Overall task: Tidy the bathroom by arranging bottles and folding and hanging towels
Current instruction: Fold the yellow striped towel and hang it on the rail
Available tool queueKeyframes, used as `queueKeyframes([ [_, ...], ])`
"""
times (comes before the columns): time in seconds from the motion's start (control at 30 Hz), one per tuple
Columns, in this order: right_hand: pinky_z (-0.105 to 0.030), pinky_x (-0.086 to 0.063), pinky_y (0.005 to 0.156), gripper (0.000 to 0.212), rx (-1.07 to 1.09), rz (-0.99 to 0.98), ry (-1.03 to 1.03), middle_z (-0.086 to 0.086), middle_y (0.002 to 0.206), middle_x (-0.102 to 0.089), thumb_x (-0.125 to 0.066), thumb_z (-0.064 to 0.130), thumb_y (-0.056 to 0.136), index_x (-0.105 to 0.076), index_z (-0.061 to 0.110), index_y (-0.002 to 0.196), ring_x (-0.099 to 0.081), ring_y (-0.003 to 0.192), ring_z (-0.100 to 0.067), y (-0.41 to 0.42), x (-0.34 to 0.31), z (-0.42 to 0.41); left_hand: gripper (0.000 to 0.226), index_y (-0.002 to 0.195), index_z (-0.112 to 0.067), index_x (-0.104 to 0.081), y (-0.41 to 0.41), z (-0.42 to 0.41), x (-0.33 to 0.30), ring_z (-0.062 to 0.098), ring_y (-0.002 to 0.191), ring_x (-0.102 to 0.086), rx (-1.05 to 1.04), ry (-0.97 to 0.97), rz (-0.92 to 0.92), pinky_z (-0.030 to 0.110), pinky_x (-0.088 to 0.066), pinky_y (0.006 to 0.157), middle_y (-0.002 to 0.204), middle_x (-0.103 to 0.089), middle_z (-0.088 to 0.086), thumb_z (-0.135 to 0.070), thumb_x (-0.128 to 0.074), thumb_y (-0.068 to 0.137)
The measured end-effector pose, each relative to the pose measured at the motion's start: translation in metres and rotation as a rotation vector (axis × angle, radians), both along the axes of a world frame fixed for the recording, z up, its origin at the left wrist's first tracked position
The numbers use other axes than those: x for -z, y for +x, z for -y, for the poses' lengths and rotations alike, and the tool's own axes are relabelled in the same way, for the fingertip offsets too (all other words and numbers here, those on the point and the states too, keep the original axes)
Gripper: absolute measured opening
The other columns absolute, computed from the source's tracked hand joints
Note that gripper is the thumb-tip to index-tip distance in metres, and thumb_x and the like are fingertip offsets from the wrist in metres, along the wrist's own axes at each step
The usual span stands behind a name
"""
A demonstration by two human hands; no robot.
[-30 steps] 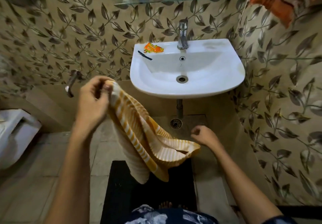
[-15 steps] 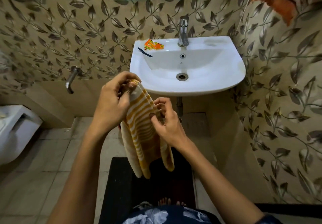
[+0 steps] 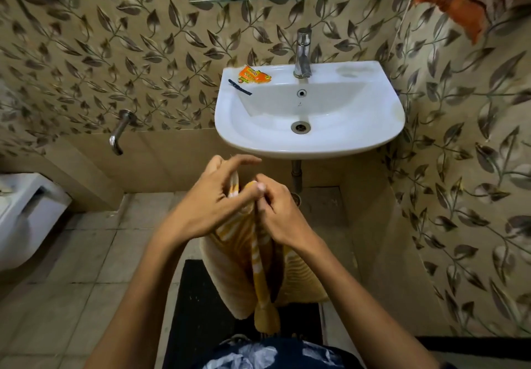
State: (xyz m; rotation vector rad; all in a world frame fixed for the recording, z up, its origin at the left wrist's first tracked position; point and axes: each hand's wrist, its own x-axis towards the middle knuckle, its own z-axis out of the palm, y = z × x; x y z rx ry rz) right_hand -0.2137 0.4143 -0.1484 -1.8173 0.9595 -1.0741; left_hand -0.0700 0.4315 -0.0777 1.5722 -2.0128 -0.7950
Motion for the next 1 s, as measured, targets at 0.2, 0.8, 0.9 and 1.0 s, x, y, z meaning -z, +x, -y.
queueKeyframes([
  [0.2, -0.017, -0.039, 0.061, 0.029, 0.034, 0.045, -0.065, 0.009, 0.073, -0.053, -0.043, 0.029, 0.099, -0.054, 0.008, 0.084, -0.05, 0.066, -0.001, -0.005, -0.01, -0.001, 0.058, 0.097, -0.032, -0.063, 0.008, -0.004, -0.005, 0.007, 0.076, -0.044, 0.049, 0.044, 0.271, 0.025, -0.037, 0.061, 0.079, -0.039, -0.003, -0.072, -0.065, 0.055],
  [0.8, -0.021, -0.047, 0.065, 0.025, 0.267, -0.088, -0.005, 0.008, 0.086, -0.063, -0.056, -0.004, 0.079, -0.062, 0.018, 0.088, -0.061, 0.078, -0.006, -0.037, 0.044, 0.003, 0.02, 0.095, -0.022, -0.071, 0.032, -0.014, -0.039, 0.006, 0.068, -0.038, -0.425, -0.421, 0.209, 0.028, -0.034, 0.06, 0.078, -0.038, -0.004, -0.035, -0.061, 0.083],
  [0.9, -0.015, -0.036, 0.06, 0.017, 0.209, -0.084, 0.026, 0.016, 0.072, -0.056, -0.049, 0.001, 0.09, -0.06, 0.014, 0.087, -0.052, 0.067, 0.001, -0.034, 0.036, 0.003, 0.034, 0.107, -0.032, -0.066, 0.035, -0.013, -0.037, 0.003, 0.077, -0.04, -0.498, -0.338, 0.162, 0.029, -0.039, 0.071, 0.086, -0.039, -0.006, -0.033, -0.074, 0.073],
  [1.0, -0.017, -0.031, 0.054, 0.018, 0.131, -0.086, 0.072, 0.013, 0.061, -0.048, -0.043, 0.012, 0.098, -0.051, 0.016, 0.082, -0.046, 0.057, 0.001, -0.026, 0.022, -0.001, 0.064, 0.109, -0.044, -0.06, 0.03, -0.018, -0.039, 0.002, 0.085, -0.046, -0.372, -0.208, 0.07, 0.021, -0.042, 0.074, 0.093, -0.043, -0.007, -0.051, -0.081, 0.049],
])
